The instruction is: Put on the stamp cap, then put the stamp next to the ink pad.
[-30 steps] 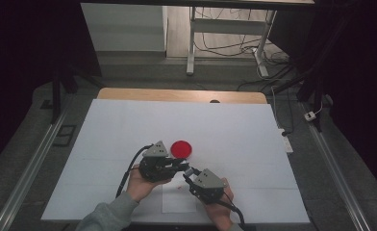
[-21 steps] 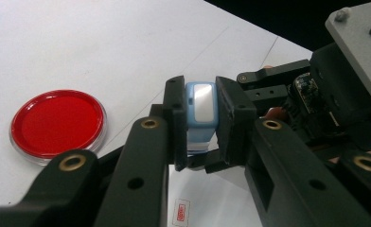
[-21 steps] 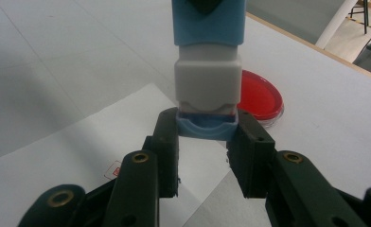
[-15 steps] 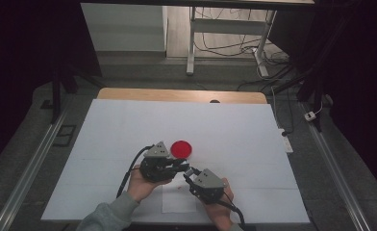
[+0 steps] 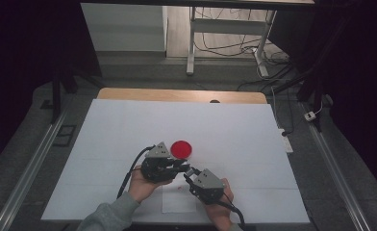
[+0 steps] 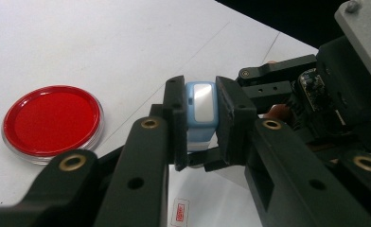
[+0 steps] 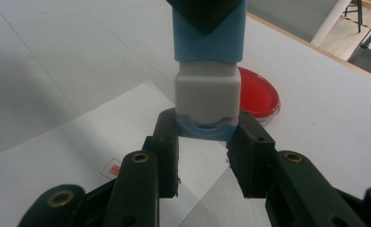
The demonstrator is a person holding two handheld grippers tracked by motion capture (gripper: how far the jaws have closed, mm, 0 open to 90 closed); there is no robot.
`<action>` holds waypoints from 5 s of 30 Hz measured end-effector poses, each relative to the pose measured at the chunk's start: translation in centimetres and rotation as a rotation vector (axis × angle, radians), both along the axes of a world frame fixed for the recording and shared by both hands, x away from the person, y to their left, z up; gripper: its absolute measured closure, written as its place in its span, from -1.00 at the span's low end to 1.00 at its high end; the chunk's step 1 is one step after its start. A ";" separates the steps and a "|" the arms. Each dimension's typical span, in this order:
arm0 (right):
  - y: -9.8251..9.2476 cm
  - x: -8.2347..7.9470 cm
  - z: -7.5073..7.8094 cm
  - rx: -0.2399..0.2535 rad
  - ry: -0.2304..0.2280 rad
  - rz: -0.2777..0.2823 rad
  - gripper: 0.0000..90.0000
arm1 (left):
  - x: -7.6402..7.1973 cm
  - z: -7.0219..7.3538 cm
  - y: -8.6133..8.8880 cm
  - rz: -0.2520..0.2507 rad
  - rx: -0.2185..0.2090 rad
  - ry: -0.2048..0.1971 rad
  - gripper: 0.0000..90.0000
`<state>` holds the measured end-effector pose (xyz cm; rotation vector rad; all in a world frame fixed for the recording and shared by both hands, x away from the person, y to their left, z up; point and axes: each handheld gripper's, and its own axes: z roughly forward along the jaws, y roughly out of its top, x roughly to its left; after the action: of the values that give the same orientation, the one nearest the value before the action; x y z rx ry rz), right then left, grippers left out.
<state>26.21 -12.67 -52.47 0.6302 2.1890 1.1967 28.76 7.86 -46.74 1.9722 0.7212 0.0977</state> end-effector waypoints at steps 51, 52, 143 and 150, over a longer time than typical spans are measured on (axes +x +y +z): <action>0.1 -0.6 0.1 -0.032 -0.040 -0.003 0.44 | -0.6 -0.6 -0.6 -0.009 0.018 -0.024 0.69; 0.1 -0.6 0.2 -0.032 -0.042 -0.002 0.44 | -0.5 -0.6 -0.5 -0.011 0.016 -0.021 0.69; -15.0 1.5 1.8 0.051 0.137 -0.142 0.03 | 3.8 -1.7 7.3 0.209 0.146 0.028 0.67; -15.0 1.6 1.8 0.047 0.138 -0.142 0.03 | 4.7 -2.7 7.0 0.229 0.191 0.040 0.67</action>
<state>27.78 -27.72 -50.64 0.8971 2.1918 1.1636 33.42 14.85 -49.42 2.0697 0.9940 0.2747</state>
